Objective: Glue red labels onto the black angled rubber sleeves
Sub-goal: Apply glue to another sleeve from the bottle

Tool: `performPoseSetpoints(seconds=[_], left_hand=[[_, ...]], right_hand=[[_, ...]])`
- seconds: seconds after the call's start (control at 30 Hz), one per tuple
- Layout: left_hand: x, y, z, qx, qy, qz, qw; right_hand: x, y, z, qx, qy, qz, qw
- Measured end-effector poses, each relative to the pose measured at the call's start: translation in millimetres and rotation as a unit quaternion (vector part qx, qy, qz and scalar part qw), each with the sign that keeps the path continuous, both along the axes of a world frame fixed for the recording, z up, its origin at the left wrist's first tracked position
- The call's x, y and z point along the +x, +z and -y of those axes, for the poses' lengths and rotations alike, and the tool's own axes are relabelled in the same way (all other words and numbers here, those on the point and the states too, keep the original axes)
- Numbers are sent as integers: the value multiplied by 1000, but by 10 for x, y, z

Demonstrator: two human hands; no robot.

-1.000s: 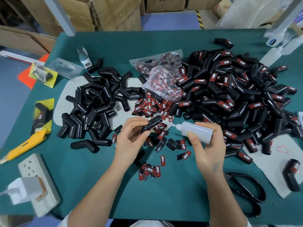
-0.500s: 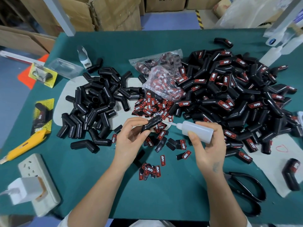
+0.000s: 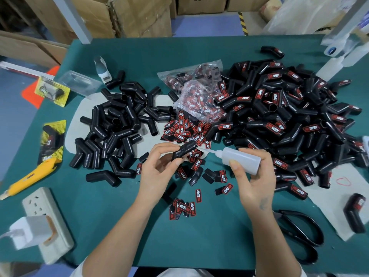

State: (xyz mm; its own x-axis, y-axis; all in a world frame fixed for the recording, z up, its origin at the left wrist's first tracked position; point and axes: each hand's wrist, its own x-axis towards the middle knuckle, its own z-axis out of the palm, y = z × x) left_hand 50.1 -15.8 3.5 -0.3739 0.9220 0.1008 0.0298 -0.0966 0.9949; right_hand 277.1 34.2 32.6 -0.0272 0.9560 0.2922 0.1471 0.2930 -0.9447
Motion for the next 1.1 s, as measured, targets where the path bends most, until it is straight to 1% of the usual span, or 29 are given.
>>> performPoseSetpoints(seconds=[0.27, 0.8, 1.1], left_hand=[[-9, -15, -1, -11, 0, 18, 1000], [11, 8, 0, -16, 1, 13, 1000], [-18, -53, -15, -16, 0, 45, 999]], right_hand=[[-3, 11, 0, -2, -4, -14, 1000], [-8, 19, 3, 6, -3, -9, 1000], [9, -5, 2, 7, 3, 3, 1000]])
